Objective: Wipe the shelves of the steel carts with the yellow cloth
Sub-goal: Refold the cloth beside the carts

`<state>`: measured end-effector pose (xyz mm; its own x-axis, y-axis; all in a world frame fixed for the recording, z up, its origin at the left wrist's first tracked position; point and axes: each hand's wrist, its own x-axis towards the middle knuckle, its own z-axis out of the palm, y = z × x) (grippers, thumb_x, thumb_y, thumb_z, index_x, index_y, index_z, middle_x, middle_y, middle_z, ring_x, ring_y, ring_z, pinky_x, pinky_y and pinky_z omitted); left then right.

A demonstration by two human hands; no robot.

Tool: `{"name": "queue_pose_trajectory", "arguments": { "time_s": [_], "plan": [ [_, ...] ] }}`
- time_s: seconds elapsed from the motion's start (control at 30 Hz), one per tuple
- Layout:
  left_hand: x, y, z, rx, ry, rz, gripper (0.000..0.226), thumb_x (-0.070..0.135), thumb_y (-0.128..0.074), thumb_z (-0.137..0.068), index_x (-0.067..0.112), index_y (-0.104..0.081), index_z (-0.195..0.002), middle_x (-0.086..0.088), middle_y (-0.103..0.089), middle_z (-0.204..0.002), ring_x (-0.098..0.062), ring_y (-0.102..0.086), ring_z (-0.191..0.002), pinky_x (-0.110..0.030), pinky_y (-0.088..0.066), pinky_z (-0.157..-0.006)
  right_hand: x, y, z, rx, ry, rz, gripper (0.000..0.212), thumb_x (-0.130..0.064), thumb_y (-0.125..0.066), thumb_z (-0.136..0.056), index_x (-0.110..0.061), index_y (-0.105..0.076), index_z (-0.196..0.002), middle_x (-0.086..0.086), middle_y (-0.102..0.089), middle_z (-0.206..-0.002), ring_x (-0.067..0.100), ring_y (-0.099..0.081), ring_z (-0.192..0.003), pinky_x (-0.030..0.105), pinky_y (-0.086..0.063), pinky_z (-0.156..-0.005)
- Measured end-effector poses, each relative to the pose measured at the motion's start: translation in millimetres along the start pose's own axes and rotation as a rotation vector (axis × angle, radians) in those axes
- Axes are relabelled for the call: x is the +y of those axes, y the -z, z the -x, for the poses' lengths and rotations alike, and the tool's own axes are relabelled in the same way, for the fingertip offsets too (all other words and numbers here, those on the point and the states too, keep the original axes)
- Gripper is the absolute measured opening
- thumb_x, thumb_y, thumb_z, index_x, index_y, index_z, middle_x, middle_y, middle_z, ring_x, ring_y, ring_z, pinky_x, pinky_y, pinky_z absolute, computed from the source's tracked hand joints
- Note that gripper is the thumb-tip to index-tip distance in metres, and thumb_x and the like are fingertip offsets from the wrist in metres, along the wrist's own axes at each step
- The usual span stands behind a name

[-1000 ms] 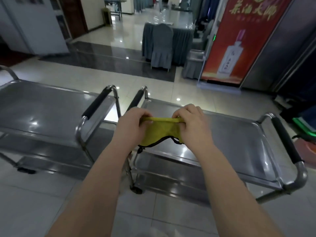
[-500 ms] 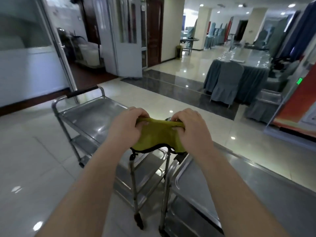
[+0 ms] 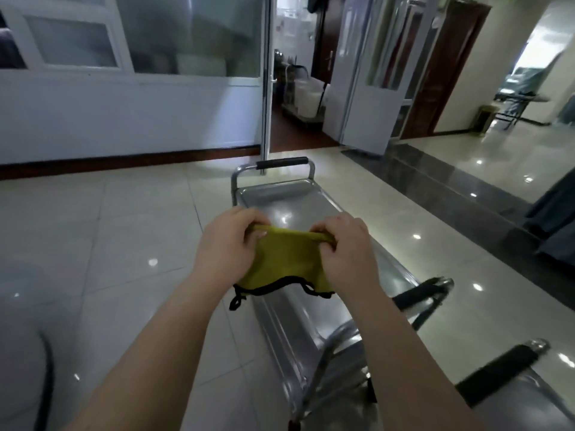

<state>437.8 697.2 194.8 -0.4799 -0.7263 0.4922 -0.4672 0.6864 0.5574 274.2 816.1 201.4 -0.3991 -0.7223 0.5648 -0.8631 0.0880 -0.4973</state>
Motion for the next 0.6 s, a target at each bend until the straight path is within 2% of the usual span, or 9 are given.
{"name": "queue_pose_trajectory", "arguments": {
  "time_s": [0.1, 0.2, 0.27, 0.33, 0.53, 0.6],
  "plan": [
    [-56, 15, -44, 0.009, 0.025, 0.056, 0.02, 0.024, -0.065, -0.088, 0.044, -0.061, -0.088, 0.025, -0.053, -0.087, -0.003, -0.048, -0.087, -0.012, -0.033, -0.071, -15, -52, -50, 0.002, 0.032, -0.008, 0.03, 0.005, -0.056, -0.078, -0.021, -0.067, -0.089, -0.015, -0.047, -0.087, -0.001, -0.03, -0.083, 0.016, -0.03, -0.075],
    [-109, 28, -96, -0.024, 0.023, 0.079, 0.018, 0.024, -0.065, -0.089, 0.041, -0.065, -0.09, 0.027, -0.052, -0.086, -0.004, -0.05, -0.088, -0.02, -0.037, -0.073, -32, -105, -102, -0.02, -0.011, -0.014, 0.03, 0.004, -0.057, -0.08, -0.023, -0.066, -0.089, -0.009, -0.053, -0.09, 0.005, -0.037, -0.088, 0.022, -0.032, -0.077],
    [-140, 35, -132, -0.055, 0.002, 0.059, 0.018, 0.024, -0.064, -0.089, 0.042, -0.065, -0.092, 0.029, -0.05, -0.086, -0.001, -0.047, -0.086, -0.015, -0.035, -0.071, -40, -137, -135, -0.039, -0.061, -0.017, 0.029, 0.004, -0.056, -0.083, -0.024, -0.065, -0.089, -0.005, -0.057, -0.095, 0.012, -0.044, -0.095, 0.027, -0.035, -0.081],
    [-167, 38, -170, -0.076, -0.028, 0.037, 0.017, 0.024, -0.064, -0.089, 0.041, -0.065, -0.094, 0.03, -0.048, -0.085, 0.002, -0.046, -0.082, -0.009, -0.03, -0.069, -44, -164, -167, -0.039, -0.086, -0.015, 0.029, 0.003, -0.055, -0.085, -0.025, -0.064, -0.089, -0.005, -0.057, -0.095, 0.013, -0.045, -0.097, 0.028, -0.037, -0.082],
    [-213, 21, -273, -0.103, -0.135, 0.051, 0.014, 0.023, -0.062, -0.091, 0.034, -0.067, -0.097, 0.02, -0.054, -0.092, -0.004, -0.048, -0.088, -0.01, -0.033, -0.071, -30, -218, -253, 0.039, -0.104, 0.054, 0.028, 0.002, -0.056, -0.084, -0.025, -0.064, -0.087, -0.01, -0.055, -0.093, 0.015, -0.046, -0.096, 0.024, -0.031, -0.083],
    [-219, 5, -306, -0.109, -0.169, 0.043, 0.015, 0.021, -0.061, -0.092, 0.033, -0.067, -0.099, 0.019, -0.053, -0.093, -0.005, -0.045, -0.091, -0.012, -0.032, -0.072, -12, -228, -280, 0.056, -0.111, 0.042, 0.025, 0.0, -0.059, -0.086, -0.024, -0.065, -0.089, -0.013, -0.054, -0.092, 0.015, -0.048, -0.096, 0.024, -0.033, -0.083]
  ]
}}
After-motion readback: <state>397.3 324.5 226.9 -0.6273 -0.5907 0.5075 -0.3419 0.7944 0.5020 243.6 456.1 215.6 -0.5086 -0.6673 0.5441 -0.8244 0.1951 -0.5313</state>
